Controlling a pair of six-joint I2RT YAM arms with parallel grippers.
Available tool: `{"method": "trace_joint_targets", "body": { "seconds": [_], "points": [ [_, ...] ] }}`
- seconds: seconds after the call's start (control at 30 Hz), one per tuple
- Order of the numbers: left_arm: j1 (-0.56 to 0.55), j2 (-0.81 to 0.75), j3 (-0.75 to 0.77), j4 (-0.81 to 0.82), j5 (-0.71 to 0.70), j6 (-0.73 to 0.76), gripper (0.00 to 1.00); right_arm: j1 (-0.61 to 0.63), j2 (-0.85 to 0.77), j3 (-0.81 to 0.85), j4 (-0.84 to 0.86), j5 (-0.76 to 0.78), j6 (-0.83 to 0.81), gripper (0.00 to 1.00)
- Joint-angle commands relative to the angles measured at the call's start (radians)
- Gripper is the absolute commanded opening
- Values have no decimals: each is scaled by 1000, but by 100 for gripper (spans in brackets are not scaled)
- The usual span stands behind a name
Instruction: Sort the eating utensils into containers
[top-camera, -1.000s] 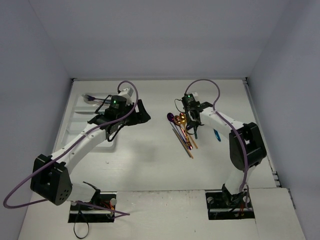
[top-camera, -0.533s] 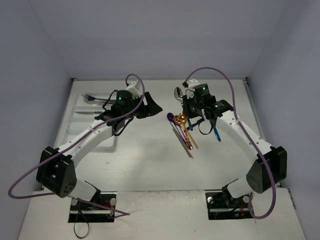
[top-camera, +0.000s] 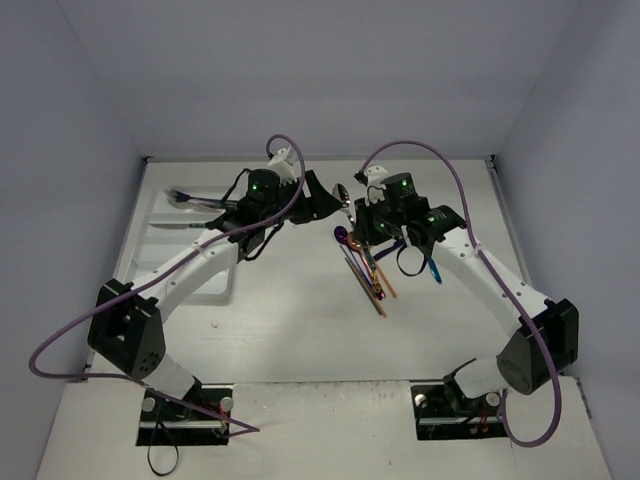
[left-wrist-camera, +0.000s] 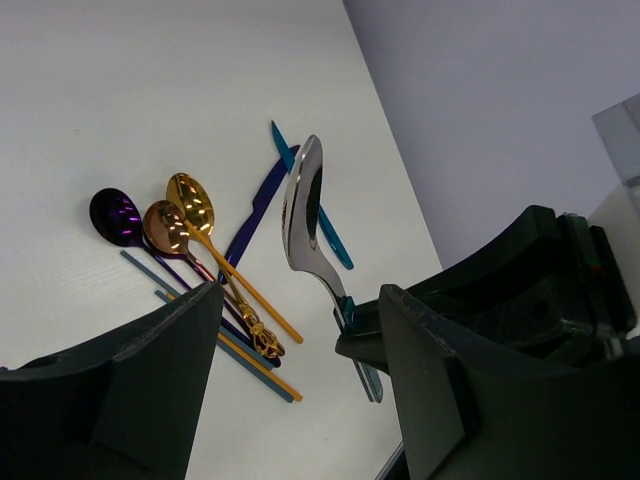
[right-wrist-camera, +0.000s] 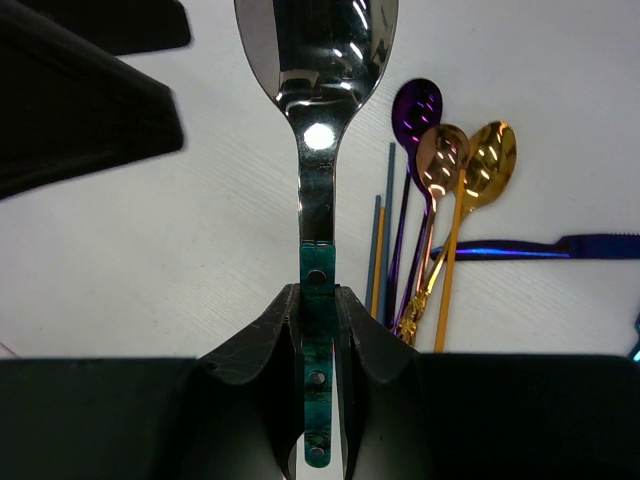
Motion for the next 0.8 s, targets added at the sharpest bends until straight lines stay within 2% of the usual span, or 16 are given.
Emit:
{"method": "trace_joint_targets", "body": {
  "seconds": [0.0, 0.23, 0.57, 0.77],
  "points": [
    [-5, -57, -16, 83, -53, -6, 61, 3, -32, -48, 25, 84, 32, 0],
    [-20, -52, -58, 85, -34, -43, 61, 4, -42, -45, 34, 34, 31, 0],
    [-97, 49, 44, 88, -29, -51, 60, 14, -42, -11, 53, -7, 63, 0],
    [-115, 104, 54, 135, -21, -92, 48, 19, -49, -14, 75, -31, 84, 0]
  ]
}}
